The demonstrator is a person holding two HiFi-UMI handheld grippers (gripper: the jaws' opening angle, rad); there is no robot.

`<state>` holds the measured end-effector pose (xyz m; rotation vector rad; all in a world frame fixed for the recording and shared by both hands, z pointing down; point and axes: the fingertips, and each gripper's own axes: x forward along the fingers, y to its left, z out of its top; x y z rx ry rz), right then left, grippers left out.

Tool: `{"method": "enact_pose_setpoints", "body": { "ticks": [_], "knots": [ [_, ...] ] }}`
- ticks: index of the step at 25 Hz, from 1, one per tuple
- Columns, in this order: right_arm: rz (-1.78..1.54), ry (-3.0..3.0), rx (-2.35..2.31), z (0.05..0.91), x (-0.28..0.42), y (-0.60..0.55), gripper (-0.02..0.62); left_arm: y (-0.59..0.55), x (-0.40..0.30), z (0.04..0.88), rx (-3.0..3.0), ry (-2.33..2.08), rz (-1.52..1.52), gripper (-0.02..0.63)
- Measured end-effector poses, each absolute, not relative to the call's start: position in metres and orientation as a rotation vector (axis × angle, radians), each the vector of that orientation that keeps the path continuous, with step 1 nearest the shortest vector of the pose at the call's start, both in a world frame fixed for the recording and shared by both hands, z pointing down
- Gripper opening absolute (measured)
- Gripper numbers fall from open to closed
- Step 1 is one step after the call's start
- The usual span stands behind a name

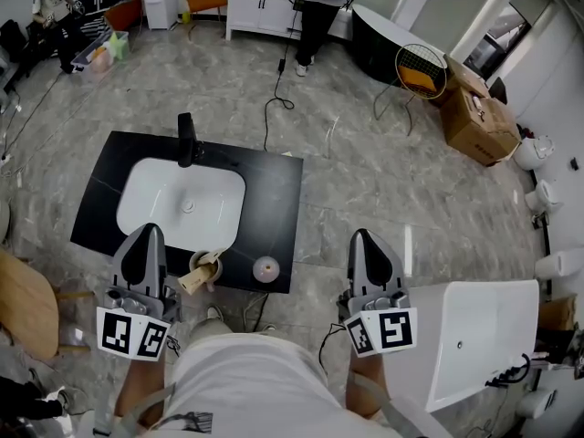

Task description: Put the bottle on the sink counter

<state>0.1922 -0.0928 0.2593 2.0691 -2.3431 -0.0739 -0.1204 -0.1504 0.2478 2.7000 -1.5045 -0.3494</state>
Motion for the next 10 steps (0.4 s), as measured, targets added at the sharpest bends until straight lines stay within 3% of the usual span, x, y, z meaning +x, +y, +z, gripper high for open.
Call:
{"method": "enact_pose_setpoints", "body": {
  "ticks": [10],
  "knots": [
    [-0.069,-2.337,2.058,0.2630,0.1896,-0.0951,0.009,-0.1516,-0.1178,0.2500,2.701,-1.493,-0.339,0.014]
  ]
}}
